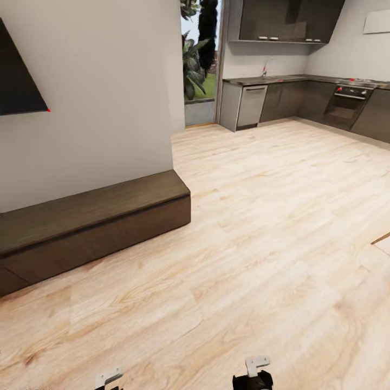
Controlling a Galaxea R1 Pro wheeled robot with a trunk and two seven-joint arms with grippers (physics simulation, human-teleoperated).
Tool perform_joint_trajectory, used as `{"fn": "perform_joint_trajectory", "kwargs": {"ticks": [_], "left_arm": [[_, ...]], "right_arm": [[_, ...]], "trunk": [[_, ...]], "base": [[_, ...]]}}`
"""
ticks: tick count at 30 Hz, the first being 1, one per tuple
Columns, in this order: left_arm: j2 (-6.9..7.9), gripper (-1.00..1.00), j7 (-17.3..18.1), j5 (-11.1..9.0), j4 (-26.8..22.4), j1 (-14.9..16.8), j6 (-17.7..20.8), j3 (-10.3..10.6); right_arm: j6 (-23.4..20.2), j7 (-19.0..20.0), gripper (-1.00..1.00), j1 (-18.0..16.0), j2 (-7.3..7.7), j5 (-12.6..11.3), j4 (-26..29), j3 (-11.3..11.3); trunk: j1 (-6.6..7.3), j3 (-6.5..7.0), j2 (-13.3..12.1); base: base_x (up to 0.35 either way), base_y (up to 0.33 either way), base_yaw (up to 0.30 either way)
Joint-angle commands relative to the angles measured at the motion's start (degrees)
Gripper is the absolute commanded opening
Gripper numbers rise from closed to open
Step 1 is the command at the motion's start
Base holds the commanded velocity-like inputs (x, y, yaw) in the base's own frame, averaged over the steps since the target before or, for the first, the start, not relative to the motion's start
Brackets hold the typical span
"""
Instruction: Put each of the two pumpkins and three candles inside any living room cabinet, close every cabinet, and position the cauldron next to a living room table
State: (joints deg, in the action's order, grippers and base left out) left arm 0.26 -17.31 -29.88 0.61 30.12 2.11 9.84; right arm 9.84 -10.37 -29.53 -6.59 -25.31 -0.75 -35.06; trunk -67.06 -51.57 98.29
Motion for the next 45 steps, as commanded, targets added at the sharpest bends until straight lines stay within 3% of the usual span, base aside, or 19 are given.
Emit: {"fn": "perform_joint_trajectory", "kwargs": {"ticks": [1, 20, 45], "left_arm": [[0.0, 1.0, 0.0, 0.0, 0.0, 0.0, 0.0, 0.0], [0.08, 1.0, 0.0, 0.0, 0.0, 0.0, 0.0, -0.1], [0.09, 1.0, 0.0, -0.1, 0.0, 0.0, 0.0, 0.0]], "right_arm": [[0.0, 0.0, 1.0, 0.0, 0.0, 0.0, 0.0, 0.0], [0.0, 0.0, 1.0, 0.0, -0.02, 0.0, 0.0, 0.0], [0.0, 0.0, 1.0, 0.0, -0.09, 0.0, 0.0, 0.0]], "trunk": [[0.0, 0.0, 0.0], [0.0, 0.0, 0.0], [0.0, 0.0, 0.0]], "base": [[0.244, -0.252, 0.287], [0.232, -0.229, 0.287], [0.149, -0.033, 0.288]]}}
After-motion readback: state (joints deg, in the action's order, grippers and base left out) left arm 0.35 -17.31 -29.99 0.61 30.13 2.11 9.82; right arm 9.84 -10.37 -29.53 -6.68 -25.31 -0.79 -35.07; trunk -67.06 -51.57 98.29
